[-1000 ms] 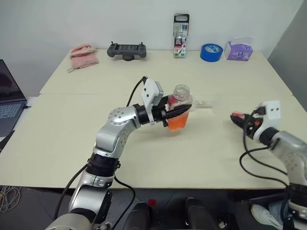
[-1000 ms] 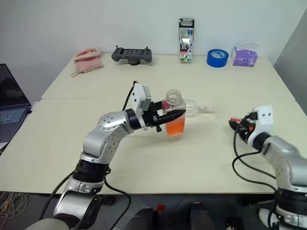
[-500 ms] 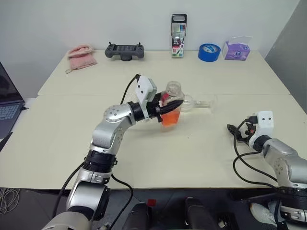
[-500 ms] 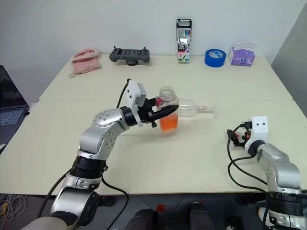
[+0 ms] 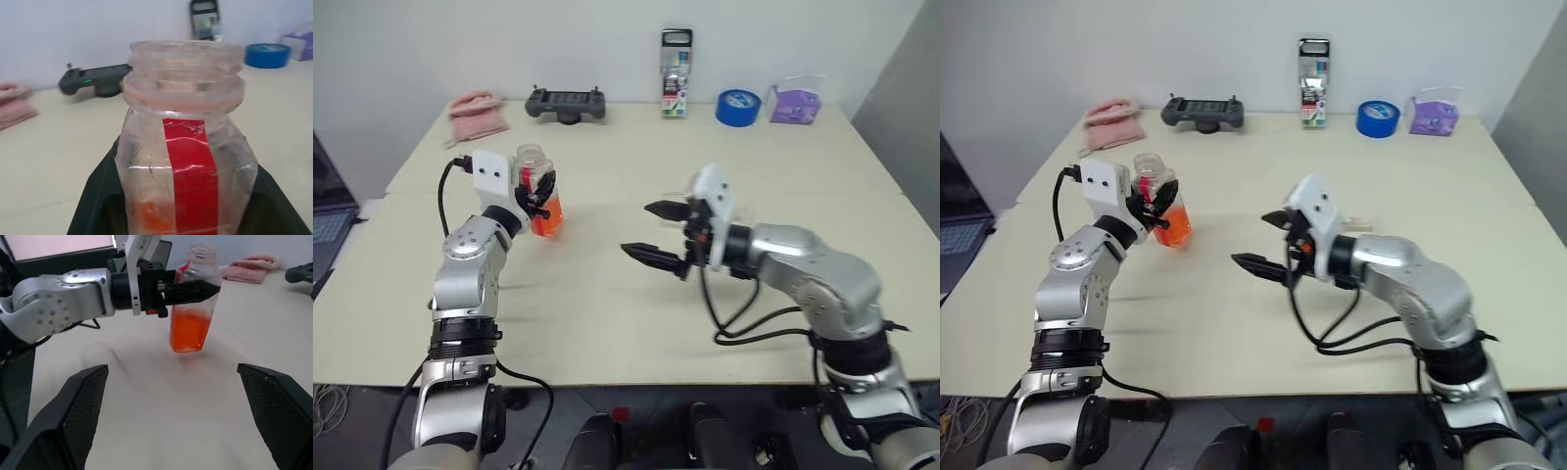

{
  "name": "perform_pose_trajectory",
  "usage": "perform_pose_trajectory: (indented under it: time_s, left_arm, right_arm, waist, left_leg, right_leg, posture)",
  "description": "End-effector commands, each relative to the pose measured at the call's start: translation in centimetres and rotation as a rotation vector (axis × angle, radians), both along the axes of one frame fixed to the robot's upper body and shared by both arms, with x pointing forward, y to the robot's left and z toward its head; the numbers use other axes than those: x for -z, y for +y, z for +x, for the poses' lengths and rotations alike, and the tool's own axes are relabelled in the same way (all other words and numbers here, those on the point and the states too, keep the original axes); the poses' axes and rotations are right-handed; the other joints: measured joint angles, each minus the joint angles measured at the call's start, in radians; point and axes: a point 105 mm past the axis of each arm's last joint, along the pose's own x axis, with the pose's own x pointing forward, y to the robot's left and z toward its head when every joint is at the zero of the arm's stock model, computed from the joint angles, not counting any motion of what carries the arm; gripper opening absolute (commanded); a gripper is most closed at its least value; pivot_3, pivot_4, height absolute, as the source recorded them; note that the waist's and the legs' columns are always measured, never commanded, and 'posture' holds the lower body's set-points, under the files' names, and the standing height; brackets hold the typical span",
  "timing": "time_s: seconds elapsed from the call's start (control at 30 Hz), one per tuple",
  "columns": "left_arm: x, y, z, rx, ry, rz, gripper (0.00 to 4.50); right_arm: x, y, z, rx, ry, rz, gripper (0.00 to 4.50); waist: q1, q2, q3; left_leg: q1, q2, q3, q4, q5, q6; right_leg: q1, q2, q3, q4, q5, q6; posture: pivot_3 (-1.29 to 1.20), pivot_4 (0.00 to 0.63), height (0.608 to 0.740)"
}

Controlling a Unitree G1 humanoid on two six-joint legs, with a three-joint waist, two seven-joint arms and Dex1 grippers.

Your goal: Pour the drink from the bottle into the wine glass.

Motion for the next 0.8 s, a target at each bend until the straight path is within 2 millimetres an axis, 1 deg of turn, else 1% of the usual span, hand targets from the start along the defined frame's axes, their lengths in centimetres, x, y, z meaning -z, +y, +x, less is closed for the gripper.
perform_pose_trajectory:
  time_s: [0.03, 0.1, 0.27, 0.33, 0.37, 0.47, 0.57, 0.8]
  left_arm:
    - [-2.0, 0.2, 0.1, 0.006, -0.107, -0.029, 1.73]
    - [-1.7, 0.5, 0.3, -0.009, -0.111, -0.035, 1.73]
    - [-0.4, 1.7, 0.3, -0.057, -0.094, -0.054, 1.73]
    - [0.2, 2.0, 0.0, -0.073, -0.084, -0.049, 2.44]
    - [0.4, 2.0, -0.1, -0.075, -0.081, -0.043, 2.60]
    - [0.8, 2.0, -0.4, -0.079, -0.073, -0.039, 3.62]
    - [1.2, 2.1, -0.8, -0.095, -0.069, -0.025, 4.47]
    - [2.1, 1.7, -1.5, -0.093, -0.041, -0.024, 4.47]
  right_arm:
    - [-1.2, 0.5, 1.1, 0.068, -0.090, 0.007, 4.50]
    - [-1.3, 0.6, 1.4, 0.080, -0.094, 0.014, 4.50]
    - [-0.9, 0.4, 1.1, 0.073, -0.093, -0.002, 4.50]
    - [-0.6, 0.0, 1.2, 0.079, -0.087, -0.014, 4.50]
    - [-0.5, -0.2, 1.2, 0.082, -0.086, -0.020, 4.50]
    - [-0.2, -0.7, 1.5, 0.097, -0.081, -0.031, 4.50]
    - [-0.1, -1.0, 1.7, 0.107, -0.079, -0.034, 4.50]
    - [-0.1, -1.5, 2.2, 0.132, -0.081, -0.035, 4.50]
  waist:
    - [0.008, 0.000, 0.000]
    - [0.013, 0.000, 0.000]
    - [0.012, 0.000, 0.000]
    - [0.010, 0.000, 0.000]
    - [0.009, 0.000, 0.000]
    - [0.003, 0.000, 0.000]
    - [-0.003, 0.000, 0.000]
    - [-0.008, 0.000, 0.000]
  left_leg:
    - [-0.001, -0.003, -0.001, 0.000, 0.001, -0.001]
    - [-0.001, -0.007, -0.004, 0.000, 0.001, -0.001]
    - [-0.003, -0.009, -0.005, 0.000, 0.000, 0.000]
    - [-0.003, -0.009, -0.007, 0.000, 0.000, 0.001]
    - [-0.003, -0.009, -0.007, 0.000, 0.000, 0.001]
    - [-0.001, -0.009, -0.007, 0.000, 0.000, 0.001]
    - [-0.001, -0.009, -0.007, 0.000, 0.000, 0.001]
    - [-0.001, -0.008, -0.007, -0.001, 0.000, 0.001]
  right_leg:
    - [-0.001, -0.003, 0.000, 0.000, 0.000, 0.000]
    - [-0.001, -0.006, 0.001, -0.001, 0.000, 0.002]
    - [-0.002, -0.005, 0.001, -0.001, 0.001, 0.004]
    - [-0.003, -0.004, -0.001, 0.001, 0.001, 0.003]
    - [-0.003, -0.003, -0.001, 0.001, 0.001, 0.003]
    - [-0.002, -0.003, -0.001, 0.002, 0.002, 0.003]
    - [-0.002, -0.003, -0.001, 0.002, 0.002, 0.003]
    - [-0.001, -0.003, -0.001, 0.002, 0.002, 0.003]
  posture:
    - [0.00, 0.150, 0.740]
    - [0.00, 0.150, 0.740]
    - [0.00, 0.150, 0.740]
    - [0.00, 0.150, 0.740]
    - [0.00, 0.150, 0.740]
    - [0.00, 0.150, 0.740]
    - [0.00, 0.150, 0.740]
    - [0.00, 0.150, 0.740]
